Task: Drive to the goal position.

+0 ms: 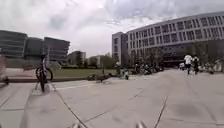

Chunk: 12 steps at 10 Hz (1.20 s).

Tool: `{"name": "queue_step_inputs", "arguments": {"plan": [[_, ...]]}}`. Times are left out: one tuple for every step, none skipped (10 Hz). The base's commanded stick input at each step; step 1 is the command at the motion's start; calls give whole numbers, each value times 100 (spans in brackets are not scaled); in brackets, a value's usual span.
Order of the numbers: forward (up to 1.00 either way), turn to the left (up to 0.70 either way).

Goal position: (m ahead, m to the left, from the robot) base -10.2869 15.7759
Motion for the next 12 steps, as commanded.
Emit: {"name": "queue_step_inputs", "arguments": {"plan": [[70, 0], [70, 0], [70, 0], [50, 20], [6, 64], [0, 70], [0, 70], [0, 70], [0, 69], [0, 69], [0, 69], [0, 69]]}}
